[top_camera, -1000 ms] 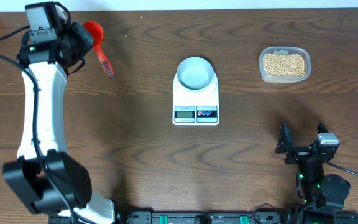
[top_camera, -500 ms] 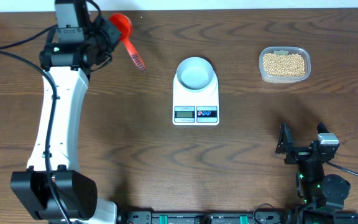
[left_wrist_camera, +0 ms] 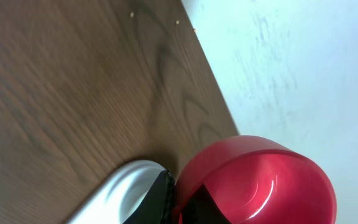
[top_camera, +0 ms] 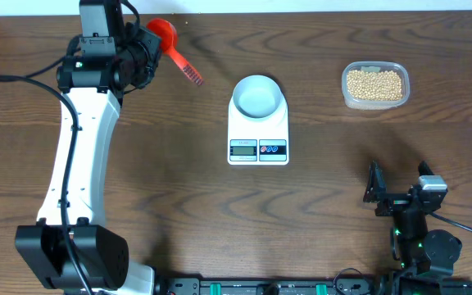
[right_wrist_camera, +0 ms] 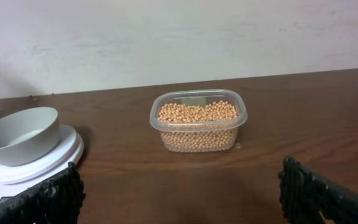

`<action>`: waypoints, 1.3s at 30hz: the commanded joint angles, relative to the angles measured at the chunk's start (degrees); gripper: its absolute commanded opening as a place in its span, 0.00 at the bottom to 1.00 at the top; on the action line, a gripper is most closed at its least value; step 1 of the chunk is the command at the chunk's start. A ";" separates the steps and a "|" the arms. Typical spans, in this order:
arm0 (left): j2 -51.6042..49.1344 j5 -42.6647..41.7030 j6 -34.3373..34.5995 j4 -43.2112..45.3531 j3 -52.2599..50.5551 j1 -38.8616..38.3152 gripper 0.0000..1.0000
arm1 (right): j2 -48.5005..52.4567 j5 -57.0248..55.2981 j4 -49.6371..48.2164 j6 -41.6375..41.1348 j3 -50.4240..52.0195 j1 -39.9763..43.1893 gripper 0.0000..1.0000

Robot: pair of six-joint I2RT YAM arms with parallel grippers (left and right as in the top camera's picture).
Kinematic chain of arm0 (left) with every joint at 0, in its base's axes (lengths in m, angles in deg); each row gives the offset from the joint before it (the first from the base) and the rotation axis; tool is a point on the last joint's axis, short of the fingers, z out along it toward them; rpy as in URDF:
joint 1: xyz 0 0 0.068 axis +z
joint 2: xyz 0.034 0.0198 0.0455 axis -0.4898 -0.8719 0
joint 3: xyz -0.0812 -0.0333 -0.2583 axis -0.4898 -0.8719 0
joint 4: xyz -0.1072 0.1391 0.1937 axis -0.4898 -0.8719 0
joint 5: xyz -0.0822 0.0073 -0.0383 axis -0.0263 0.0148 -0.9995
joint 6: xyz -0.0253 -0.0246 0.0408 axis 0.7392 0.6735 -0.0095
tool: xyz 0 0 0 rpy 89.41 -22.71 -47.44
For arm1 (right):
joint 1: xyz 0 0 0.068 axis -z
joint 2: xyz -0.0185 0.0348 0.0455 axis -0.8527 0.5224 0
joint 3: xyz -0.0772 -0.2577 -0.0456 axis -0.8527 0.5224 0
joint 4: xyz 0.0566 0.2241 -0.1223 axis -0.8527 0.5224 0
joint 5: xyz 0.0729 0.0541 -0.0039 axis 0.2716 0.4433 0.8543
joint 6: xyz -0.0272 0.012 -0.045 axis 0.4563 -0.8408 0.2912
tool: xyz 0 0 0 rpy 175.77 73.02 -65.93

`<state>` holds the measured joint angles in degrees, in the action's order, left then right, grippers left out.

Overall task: Scoop item into bowl and weigh 50g on scale
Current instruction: 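Lift the red scoop and carry it toward the scale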

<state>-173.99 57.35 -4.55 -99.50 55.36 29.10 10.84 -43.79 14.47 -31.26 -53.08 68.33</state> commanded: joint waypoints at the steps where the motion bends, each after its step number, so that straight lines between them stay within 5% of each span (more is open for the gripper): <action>1: 0.61 -0.02 9.81 -0.22 0.31 -0.50 0.07 | -0.26 0.02 0.24 0.13 0.04 -0.92 0.99; 18: 0.59 6.47 11.72 -2.93 0.31 -10.58 0.07 | -0.26 0.00 0.24 0.13 0.04 -0.92 0.99; 29: 0.52 6.45 18.73 -4.11 0.31 -14.49 0.07 | -0.26 -0.81 0.00 0.28 0.04 -0.92 0.99; 39: 0.42 6.45 18.73 -6.08 0.31 -15.23 0.07 | -0.22 15.91 -5.25 -5.49 -0.94 -0.92 0.99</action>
<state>-173.99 62.99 13.83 -105.40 55.36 13.99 10.84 -33.69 9.62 -32.58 -53.10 68.33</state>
